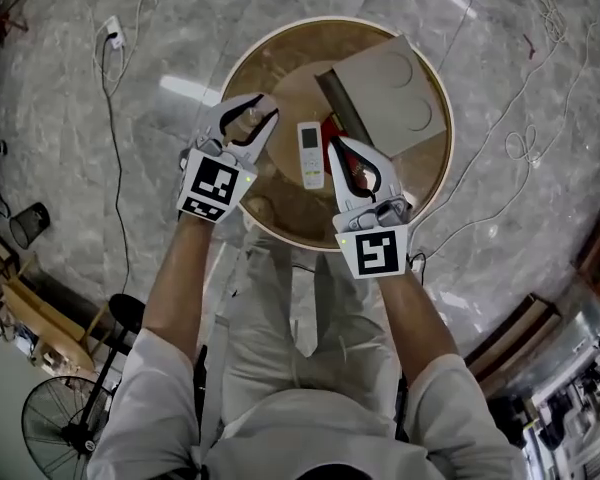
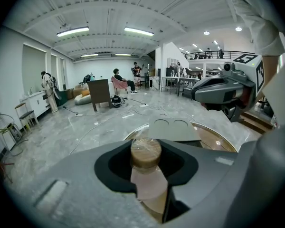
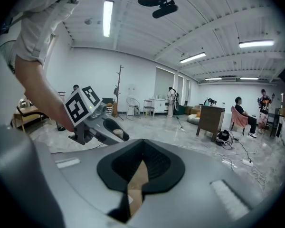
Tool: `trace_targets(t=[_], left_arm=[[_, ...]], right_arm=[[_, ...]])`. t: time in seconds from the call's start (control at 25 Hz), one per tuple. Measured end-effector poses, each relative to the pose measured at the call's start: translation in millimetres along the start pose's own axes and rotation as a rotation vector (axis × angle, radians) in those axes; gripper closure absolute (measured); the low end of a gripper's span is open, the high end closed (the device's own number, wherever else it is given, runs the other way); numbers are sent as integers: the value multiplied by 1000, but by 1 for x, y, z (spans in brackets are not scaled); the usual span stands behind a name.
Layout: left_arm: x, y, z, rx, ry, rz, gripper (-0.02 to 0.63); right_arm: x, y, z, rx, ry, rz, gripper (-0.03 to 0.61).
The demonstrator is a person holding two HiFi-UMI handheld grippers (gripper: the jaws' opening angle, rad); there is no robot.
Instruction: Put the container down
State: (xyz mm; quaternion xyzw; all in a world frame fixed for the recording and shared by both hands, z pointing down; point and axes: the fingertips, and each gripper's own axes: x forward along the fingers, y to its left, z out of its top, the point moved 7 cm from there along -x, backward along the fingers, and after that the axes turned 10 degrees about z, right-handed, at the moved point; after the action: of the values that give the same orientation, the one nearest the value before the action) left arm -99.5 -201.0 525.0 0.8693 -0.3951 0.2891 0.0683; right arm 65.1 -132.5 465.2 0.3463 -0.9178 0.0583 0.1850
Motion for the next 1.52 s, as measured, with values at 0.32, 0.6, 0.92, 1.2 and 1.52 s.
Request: trace_targets(t=[0.32, 0.6, 0.92, 1.2, 1.52], left_arm=[[33, 6, -24, 18, 11, -6, 491], [52, 3, -41, 28, 16, -13, 489], [70, -1, -57, 33, 28, -12, 489], [80, -1, -66, 26, 28, -5, 489], [84, -3, -73, 19, 21, -7, 489]], right_arm=[[14, -11, -32, -2, 30, 6, 574], [18, -13, -56, 18, 41, 5, 574], [15, -18, -78, 32, 53, 3, 574], [14, -20, -89, 40, 52, 1, 574], [11, -21, -95, 44, 52, -2, 574]])
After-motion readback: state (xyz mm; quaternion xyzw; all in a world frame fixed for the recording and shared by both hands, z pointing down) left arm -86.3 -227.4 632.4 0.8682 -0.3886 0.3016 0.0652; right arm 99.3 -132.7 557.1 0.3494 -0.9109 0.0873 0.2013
